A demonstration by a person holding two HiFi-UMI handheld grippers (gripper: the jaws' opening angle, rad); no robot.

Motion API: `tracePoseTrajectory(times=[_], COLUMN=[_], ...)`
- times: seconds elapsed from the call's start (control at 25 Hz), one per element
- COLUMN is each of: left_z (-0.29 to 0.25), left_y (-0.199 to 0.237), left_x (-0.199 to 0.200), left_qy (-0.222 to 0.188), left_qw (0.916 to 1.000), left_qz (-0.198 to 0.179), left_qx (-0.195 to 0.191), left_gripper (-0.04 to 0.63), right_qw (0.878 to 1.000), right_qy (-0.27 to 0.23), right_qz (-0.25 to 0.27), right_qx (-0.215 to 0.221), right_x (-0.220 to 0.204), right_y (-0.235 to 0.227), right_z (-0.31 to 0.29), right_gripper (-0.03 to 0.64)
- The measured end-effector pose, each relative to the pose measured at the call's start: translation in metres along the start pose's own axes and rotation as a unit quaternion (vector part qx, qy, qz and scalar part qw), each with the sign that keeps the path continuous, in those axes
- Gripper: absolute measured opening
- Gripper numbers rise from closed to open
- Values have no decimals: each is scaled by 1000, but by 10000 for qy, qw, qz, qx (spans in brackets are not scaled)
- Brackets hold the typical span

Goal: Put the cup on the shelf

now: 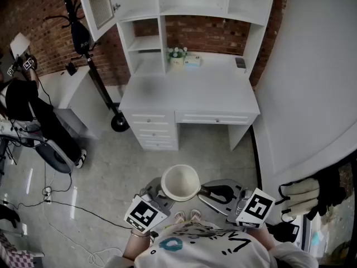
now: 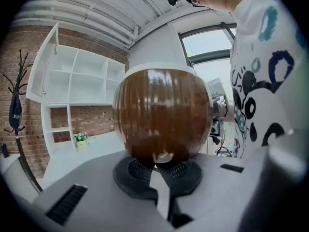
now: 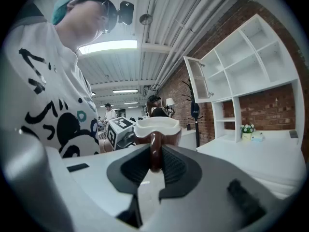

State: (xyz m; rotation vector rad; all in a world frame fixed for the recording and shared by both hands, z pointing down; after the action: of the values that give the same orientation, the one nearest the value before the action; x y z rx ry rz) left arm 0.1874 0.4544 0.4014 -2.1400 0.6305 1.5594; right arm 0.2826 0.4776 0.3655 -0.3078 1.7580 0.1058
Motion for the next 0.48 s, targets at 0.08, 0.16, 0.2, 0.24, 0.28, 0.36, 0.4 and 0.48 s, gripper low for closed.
tracePoseTrajectory(times=[0.08, 0.16, 0.2, 0.24, 0.28, 0.36, 0.4, 0.48], left_z=[2, 4, 6, 7, 9, 11, 13, 16], left_y=[4, 6, 7, 8, 9, 10, 10, 12], left_x=[-1, -2, -2, -3, -3, -6, -7, -9], left_qy=[-10, -19, -19, -15, -9, -1, 0, 9], left_qw=[10000, 10000, 10000, 10000, 10000, 10000, 10000, 10000], left_qz=[-17, -20, -19, -17, -11, 12, 28, 52], left_qx=[17, 15, 9, 4, 2, 8, 16, 47], left_gripper=[14, 14, 14, 14, 14, 14, 14, 14], right_qw=[10000, 10000, 10000, 10000, 10000, 10000, 10000, 9999], right_qy=[-6, -22, -30, -34, -34, -19, -10, 2], right_qz=[20, 2, -19, -39, -55, -77, -83, -79], right_qx=[-2, -16, -23, -23, -13, 30, 55, 98], right_x=[0, 1, 1, 1, 1, 0, 0, 0], right_y=[0, 0, 0, 1, 1, 2, 3, 4], right_z=[-4, -8, -9, -11, -13, -16, -17, -22], right_gripper=[61, 61, 61, 61, 61, 61, 61, 61])
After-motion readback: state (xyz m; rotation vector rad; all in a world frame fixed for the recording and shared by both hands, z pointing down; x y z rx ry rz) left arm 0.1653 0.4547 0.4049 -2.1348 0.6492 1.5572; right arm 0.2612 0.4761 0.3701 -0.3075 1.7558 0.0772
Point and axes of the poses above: the fingertips, and each gripper's own axes: z backward along the fingers, y to its left, x out of its top, the point moved 4 cm from there along z, backward along the fingers, and after that the axes turned 2 degrees about y, right-handed, at the moved point
